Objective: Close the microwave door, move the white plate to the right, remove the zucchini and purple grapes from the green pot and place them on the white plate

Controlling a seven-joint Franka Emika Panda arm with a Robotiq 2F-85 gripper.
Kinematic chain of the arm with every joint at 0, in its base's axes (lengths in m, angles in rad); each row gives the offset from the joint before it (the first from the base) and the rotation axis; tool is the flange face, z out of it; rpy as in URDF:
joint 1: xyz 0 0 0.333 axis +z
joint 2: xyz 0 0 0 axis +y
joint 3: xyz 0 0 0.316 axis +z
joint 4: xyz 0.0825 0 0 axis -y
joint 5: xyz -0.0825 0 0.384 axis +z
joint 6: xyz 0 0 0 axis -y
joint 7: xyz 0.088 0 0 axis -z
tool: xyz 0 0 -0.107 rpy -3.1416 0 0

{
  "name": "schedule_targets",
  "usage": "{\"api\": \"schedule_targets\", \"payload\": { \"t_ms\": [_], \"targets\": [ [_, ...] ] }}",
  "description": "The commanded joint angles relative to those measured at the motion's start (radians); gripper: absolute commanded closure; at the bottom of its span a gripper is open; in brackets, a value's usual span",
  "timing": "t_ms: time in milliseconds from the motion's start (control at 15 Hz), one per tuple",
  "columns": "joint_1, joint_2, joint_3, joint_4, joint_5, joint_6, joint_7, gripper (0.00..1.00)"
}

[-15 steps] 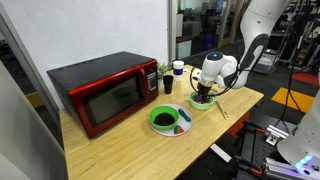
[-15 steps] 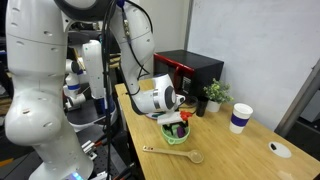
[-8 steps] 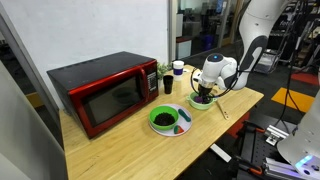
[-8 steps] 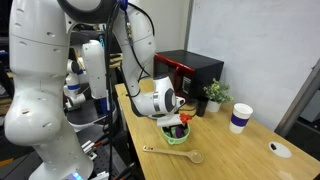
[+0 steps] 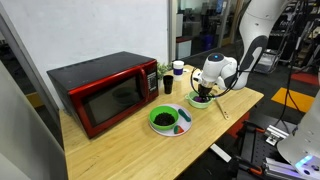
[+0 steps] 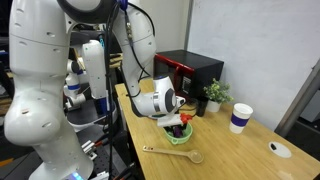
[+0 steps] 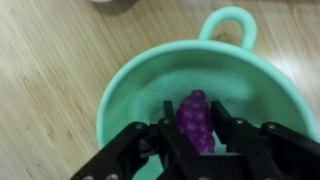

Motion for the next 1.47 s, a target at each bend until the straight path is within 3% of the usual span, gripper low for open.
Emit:
{"api": "schedule_targets", "payload": {
  "t_ms": [0,333,467,733,933,1000,1067,1133,1400],
  "targets": [
    [-0.033,0.014,0.018,0.003,0.019,0.027,-0.041,0.84],
    [-0.074,-0.036,0.063,-0.003,0.11,-0.02,-0.15,0.84],
    [-0.13,-0.07,0.117,-0.005,0.19,-0.036,-0.232,0.84],
    [-0.261,-0.135,0.278,-0.001,0.422,-0.108,-0.454,0.84],
    [-0.378,-0.18,0.449,0.037,0.678,-0.266,-0.696,0.84],
    [-0.392,-0.197,0.477,0.063,0.769,-0.327,-0.779,0.84],
    [-0.392,-0.214,0.483,0.088,0.838,-0.376,-0.843,0.84],
    [-0.297,-0.227,0.403,0.116,0.945,-0.425,-0.928,0.84],
    [-0.193,-0.253,0.309,0.204,1.083,-0.586,-1.002,0.84]
  ]
}}
